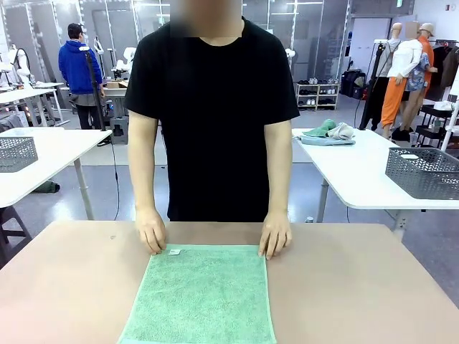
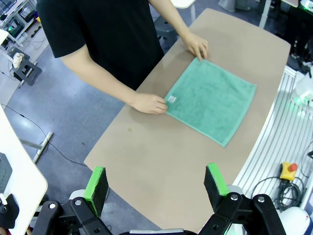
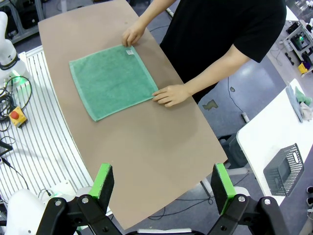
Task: Fold the towels and place them in the basket.
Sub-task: When a person lays out a Towel with hook on the table, fold it in half twice.
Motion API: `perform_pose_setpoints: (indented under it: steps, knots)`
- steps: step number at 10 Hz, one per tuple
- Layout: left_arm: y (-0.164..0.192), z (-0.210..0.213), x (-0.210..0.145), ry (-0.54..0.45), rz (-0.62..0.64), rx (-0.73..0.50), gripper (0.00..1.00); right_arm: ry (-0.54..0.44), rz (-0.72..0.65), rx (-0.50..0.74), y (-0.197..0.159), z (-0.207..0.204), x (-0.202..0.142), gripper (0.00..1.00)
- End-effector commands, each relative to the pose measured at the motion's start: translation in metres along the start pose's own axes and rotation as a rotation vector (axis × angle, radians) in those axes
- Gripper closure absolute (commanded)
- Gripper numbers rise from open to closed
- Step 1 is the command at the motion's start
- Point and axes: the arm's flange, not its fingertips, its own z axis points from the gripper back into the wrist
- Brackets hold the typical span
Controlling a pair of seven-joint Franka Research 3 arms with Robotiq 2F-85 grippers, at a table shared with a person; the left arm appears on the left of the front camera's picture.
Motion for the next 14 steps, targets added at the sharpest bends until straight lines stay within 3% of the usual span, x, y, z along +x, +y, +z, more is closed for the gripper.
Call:
perform_pose_setpoints:
  steps: [1,14]
  knots:
    - [-0.0001,-0.0002,0.0004,-0.001,-0.002,-0.002,0.00,-0.001,0.006,0.006,0.0000,-0.0011,0.0008,0.00]
    - [-0.0001,-0.0002,0.0004,-0.001,-0.002,-0.002,0.00,-0.001,0.006,0.006,0.0000,-0.0011,0.0008,0.00]
